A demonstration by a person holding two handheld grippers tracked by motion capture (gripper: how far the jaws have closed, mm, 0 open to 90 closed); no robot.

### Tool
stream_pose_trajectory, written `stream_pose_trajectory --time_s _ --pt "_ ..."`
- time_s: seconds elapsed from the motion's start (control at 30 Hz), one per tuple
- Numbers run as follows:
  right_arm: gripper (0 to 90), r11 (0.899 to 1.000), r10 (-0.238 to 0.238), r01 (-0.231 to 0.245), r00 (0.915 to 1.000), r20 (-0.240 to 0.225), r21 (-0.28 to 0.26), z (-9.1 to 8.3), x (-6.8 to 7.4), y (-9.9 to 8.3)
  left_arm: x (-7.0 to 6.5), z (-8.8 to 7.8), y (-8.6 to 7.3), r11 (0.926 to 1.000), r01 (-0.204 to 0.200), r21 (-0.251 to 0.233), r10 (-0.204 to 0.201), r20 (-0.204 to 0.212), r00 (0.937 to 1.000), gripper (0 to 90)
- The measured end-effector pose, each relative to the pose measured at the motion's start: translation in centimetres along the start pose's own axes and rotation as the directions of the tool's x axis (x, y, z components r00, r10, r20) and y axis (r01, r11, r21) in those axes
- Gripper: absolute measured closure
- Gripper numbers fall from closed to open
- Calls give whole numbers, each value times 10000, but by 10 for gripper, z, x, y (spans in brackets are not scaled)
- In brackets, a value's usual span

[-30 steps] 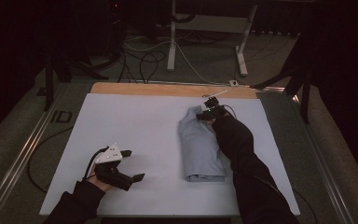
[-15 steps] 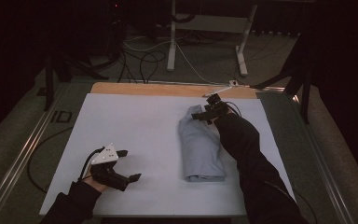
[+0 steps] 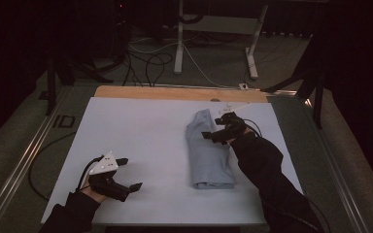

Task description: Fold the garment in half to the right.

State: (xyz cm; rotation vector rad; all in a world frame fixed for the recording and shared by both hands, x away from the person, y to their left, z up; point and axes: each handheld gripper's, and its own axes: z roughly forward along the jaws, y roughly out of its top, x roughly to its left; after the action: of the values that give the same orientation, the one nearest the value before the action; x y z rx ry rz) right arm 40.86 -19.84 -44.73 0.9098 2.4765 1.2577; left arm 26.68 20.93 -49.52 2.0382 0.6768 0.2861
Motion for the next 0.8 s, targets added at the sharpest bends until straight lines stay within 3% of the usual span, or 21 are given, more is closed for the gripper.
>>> stream_pose_trajectory --time_s 0.27,0.4,0.5,0.53,0.63,0.8 --pt "145 9996 -161 153 9994 -298 -237 -31 28 -28 1 -5 -4 9999 75 -137 -77 -158 9998 3" --pt "344 9996 -134 128 9997 -212 -249 -49 41 -58 1 -5 -6 9999 41 -104 -43 -259 9997 3" --pt "411 9998 97 -97 10000 -4 -199 -59 44 -78 1 -5 -6 9999 75 -104 -78 -236 9997 3" --pt "411 9998 97 -97 10000 -4 -199 -59 44 -78 2 -4 -6 9999 97 -123 -101 -248 9996 3" --pt "480 9995 231 -237 9993 290 200 -63 49 -102 2 -4 -7 9999 94 -123 -97 -244 9997 3" --pt "494 9965 436 -462 9983 384 692 -56 52 -121 2 -2 -9 9998 165 -151 -168 -238 9996 3"
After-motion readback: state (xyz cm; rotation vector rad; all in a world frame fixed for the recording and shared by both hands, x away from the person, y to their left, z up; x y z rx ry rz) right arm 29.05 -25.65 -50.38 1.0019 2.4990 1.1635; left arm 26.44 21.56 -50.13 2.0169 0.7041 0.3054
